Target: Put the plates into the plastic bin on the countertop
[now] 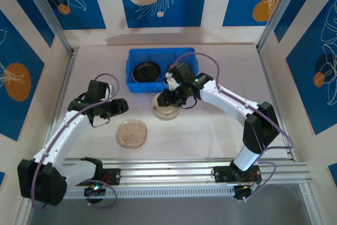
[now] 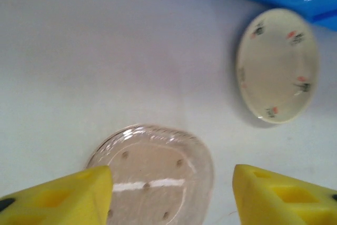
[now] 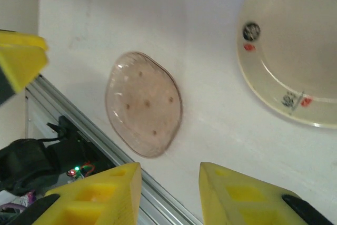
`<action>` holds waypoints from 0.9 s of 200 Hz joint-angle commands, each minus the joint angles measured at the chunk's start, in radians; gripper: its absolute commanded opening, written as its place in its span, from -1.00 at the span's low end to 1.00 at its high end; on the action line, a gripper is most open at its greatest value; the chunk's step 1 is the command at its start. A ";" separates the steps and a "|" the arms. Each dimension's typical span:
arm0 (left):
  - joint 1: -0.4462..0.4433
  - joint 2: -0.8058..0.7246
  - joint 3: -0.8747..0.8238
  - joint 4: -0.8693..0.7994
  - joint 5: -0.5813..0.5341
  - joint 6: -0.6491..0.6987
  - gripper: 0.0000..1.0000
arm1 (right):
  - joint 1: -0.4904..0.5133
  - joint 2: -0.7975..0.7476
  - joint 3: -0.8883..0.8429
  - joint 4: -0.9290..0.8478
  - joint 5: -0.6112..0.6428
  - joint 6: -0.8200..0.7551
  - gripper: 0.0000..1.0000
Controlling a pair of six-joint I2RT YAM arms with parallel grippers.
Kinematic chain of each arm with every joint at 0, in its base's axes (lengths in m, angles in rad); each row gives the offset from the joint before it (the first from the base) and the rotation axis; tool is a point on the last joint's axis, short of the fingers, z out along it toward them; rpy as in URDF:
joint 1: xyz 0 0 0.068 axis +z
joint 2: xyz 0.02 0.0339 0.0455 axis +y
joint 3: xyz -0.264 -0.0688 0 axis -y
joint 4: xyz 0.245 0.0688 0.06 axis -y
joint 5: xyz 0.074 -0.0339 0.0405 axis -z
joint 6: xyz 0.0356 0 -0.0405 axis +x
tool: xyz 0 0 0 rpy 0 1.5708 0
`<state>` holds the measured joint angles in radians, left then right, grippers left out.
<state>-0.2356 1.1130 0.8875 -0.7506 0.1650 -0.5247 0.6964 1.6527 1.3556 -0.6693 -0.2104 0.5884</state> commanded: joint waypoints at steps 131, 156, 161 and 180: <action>0.011 0.047 -0.301 0.066 -0.046 -0.104 -0.05 | -0.044 0.033 -0.042 0.080 -0.088 0.002 -0.34; 0.012 0.066 -0.314 0.094 -0.049 -0.101 -0.08 | -0.052 0.032 -0.055 0.088 -0.093 0.012 -0.37; 0.012 0.067 -0.314 0.099 -0.050 -0.102 -0.09 | -0.053 0.033 -0.055 0.088 -0.093 0.013 -0.38; 0.011 0.077 -0.320 0.131 -0.046 -0.100 -0.09 | -0.056 0.037 -0.061 0.092 -0.094 0.017 -0.39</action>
<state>-0.2352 1.1778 0.5819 -0.6697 0.1303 -0.6136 0.6464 1.6779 1.3102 -0.5858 -0.2710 0.5972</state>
